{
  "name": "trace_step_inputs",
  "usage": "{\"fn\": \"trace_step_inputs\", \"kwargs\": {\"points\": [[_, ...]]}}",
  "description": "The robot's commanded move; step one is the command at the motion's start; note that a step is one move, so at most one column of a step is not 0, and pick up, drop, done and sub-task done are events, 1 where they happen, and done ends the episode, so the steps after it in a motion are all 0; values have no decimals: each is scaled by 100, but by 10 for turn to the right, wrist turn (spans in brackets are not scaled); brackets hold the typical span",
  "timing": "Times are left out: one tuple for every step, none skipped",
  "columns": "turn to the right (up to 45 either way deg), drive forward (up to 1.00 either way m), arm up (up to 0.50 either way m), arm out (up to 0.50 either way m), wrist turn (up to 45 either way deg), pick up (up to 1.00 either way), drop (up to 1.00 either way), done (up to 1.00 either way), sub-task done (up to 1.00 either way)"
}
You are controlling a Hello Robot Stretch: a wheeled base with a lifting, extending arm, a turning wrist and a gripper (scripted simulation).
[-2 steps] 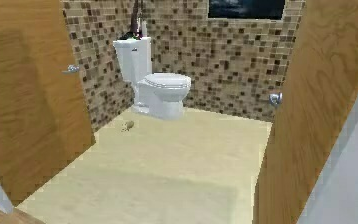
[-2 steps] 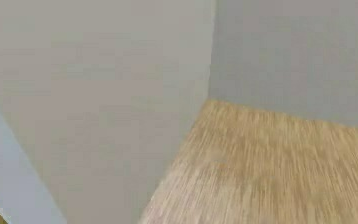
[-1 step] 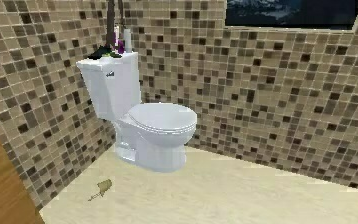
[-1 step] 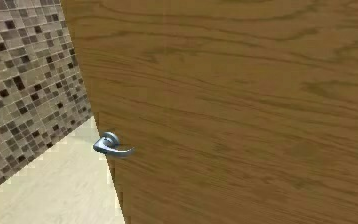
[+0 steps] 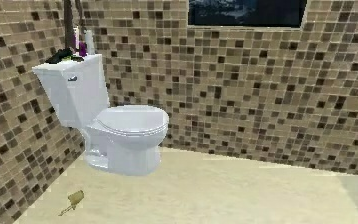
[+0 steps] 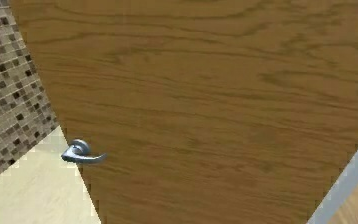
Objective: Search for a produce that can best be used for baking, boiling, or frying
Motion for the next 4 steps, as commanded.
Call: {"fn": "trace_step_inputs", "kwargs": {"points": [[0, 15, 0, 0, 0, 0, 0, 0, 0], [300, 0, 0, 0, 0, 0, 0, 0, 0], [0, 85, 0, 0, 0, 0, 0, 0, 0], [450, 0, 0, 0, 0, 0, 0, 0, 0]]}}
